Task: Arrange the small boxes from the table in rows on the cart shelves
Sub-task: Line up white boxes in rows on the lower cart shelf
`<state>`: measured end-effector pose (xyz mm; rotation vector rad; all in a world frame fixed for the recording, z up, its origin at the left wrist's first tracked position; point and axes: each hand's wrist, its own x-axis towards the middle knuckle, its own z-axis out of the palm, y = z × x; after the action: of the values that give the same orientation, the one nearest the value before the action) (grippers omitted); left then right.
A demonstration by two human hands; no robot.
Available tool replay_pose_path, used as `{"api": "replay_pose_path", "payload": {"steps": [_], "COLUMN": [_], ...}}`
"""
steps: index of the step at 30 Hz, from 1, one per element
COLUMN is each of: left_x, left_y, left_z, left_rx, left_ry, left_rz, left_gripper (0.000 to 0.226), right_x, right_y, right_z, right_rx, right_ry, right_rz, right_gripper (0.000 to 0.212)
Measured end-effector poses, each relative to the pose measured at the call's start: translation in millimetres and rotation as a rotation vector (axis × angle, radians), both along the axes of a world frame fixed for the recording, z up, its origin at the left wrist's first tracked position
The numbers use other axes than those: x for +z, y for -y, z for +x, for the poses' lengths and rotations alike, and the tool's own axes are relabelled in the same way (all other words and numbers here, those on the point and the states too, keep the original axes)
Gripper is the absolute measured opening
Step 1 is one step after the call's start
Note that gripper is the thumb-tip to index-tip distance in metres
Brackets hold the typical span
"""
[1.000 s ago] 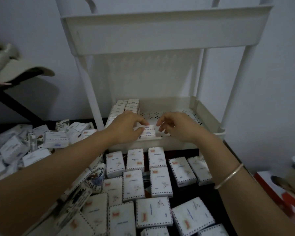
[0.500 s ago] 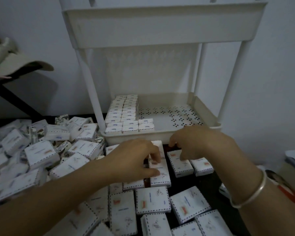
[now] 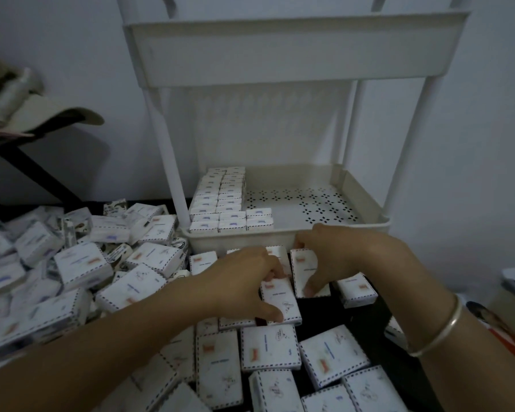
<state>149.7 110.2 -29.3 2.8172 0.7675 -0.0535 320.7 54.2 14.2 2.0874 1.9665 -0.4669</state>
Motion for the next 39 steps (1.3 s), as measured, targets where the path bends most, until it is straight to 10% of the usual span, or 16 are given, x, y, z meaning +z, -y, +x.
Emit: {"api": "replay_pose_path", "payload": {"steps": [7, 13, 16, 19, 27, 33, 39], "left_x": [6.9, 5.1, 5.5, 5.6, 7.3, 7.3, 12.8], "left_y": [-1.0, 4.9, 3.2, -0.4, -3.0, 0.4, -12.7], "left_z": [3.6, 3.1, 3.2, 3.9, 15.0, 12.1, 0.0], "left_rx": [-0.037, -0.041, -0.030, -0.061, -0.092, -0.064, 0.125], "left_ry": [-0.038, 0.017, 0.021, -0.022, -0.151, -0.019, 0.346], "left_rz": [0.028, 0.041, 0.028, 0.023, -0.047, -0.096, -0.230], "left_gripper": [0.059, 0.050, 0.065, 0.063, 0.063, 0.064, 0.065], "right_x": [13.1, 27.3, 23.7, 10.3, -21.6, -44.8, -48.6], "right_y": [1.0, 10.0, 2.7, -13.0, -61.1, -97.8, -103.1], "right_z": [12.1, 19.8, 16.9, 18.2, 26.2, 24.7, 22.7], "right_rx": [-0.030, -0.015, -0.008, -0.025, -0.245, -0.248, -0.196], "right_ry": [-0.418, -0.675, -0.752, -0.727, -0.819, -0.681, -0.996], "right_rz": [0.082, 0.131, 0.436, 0.799, 1.043, 0.939, 0.727], "right_gripper": [0.030, 0.045, 0.054, 0.016, 0.056, 0.034, 0.027]}}
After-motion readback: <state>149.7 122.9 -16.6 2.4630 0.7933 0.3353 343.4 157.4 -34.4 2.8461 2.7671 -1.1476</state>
